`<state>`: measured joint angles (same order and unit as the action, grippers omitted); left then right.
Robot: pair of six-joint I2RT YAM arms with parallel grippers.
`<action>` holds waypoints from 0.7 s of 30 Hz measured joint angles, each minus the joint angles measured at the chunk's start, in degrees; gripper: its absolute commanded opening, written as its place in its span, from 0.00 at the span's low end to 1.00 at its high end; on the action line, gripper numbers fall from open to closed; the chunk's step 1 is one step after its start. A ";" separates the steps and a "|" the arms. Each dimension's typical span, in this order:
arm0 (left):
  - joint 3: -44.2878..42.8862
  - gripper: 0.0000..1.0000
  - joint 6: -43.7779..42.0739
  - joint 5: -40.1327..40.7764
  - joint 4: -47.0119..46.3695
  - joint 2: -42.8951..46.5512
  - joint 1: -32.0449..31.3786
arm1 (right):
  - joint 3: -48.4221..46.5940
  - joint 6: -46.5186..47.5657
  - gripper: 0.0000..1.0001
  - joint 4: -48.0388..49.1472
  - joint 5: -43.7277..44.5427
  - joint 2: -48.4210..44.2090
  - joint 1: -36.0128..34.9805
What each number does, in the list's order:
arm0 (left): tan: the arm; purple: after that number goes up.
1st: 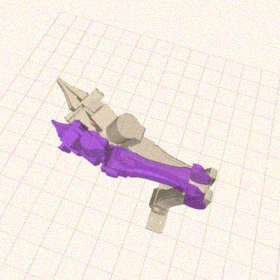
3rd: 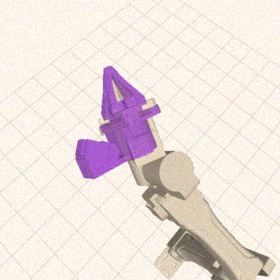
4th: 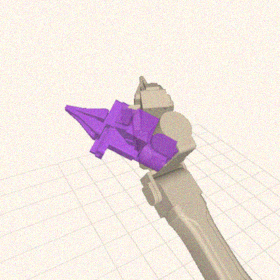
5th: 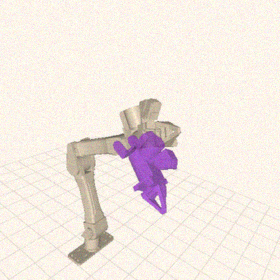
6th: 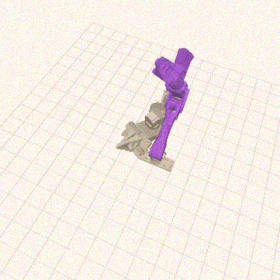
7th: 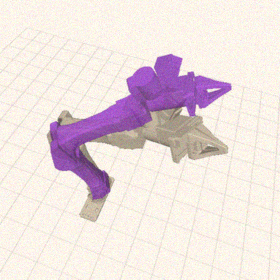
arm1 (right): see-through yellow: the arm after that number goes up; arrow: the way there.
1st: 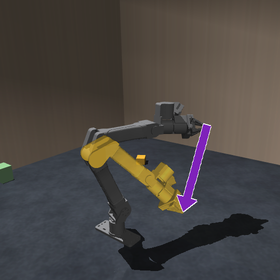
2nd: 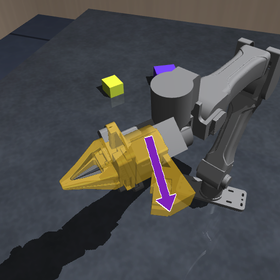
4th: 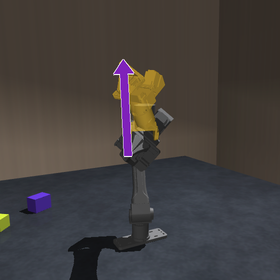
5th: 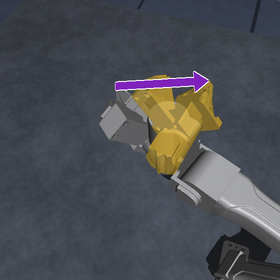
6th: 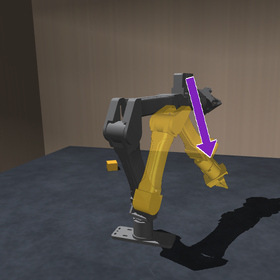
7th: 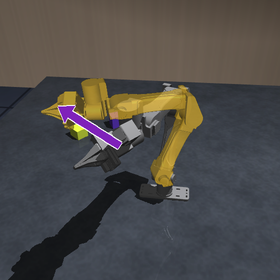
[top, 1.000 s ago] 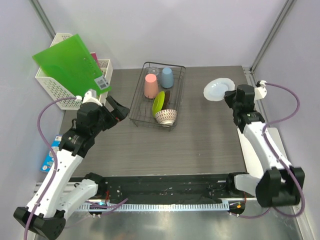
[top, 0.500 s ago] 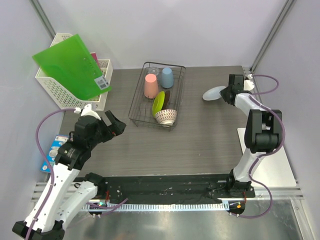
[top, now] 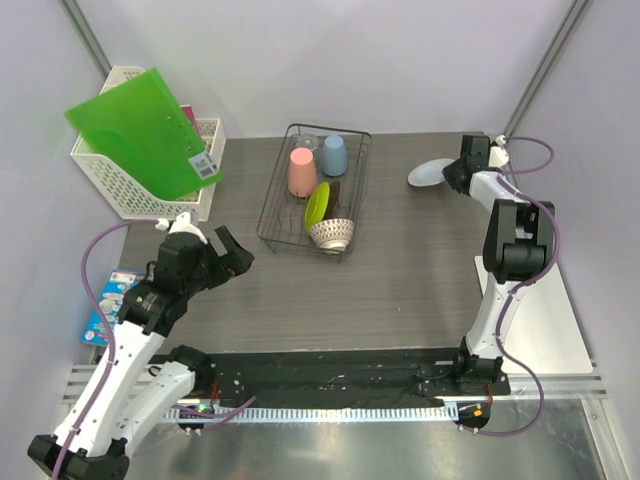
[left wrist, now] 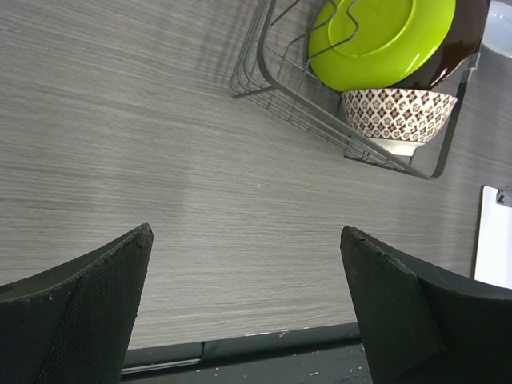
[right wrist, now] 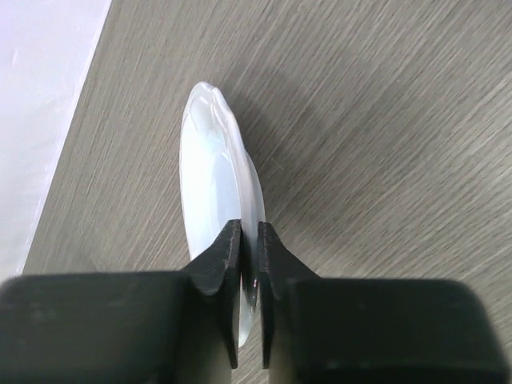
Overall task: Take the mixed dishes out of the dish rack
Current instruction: Place the plate at the center of the board.
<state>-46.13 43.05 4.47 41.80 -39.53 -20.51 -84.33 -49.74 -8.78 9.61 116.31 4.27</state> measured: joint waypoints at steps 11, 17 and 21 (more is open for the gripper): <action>1.86 0.99 0.46 -2.03 -0.92 -3.50 0.00 | 7.39 -1.31 0.45 -2.27 -1.79 0.11 0.11; 2.47 1.00 0.39 -3.06 -2.10 -2.43 0.00 | 12.11 -3.37 0.58 1.20 -2.01 -2.89 0.24; 2.47 1.00 0.04 -4.35 -2.69 -2.34 0.00 | 16.85 -4.50 0.60 1.53 -2.58 -6.62 0.24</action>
<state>-43.66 43.09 0.12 39.11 -41.87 -20.51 -67.48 -54.24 -7.25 7.03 109.69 4.51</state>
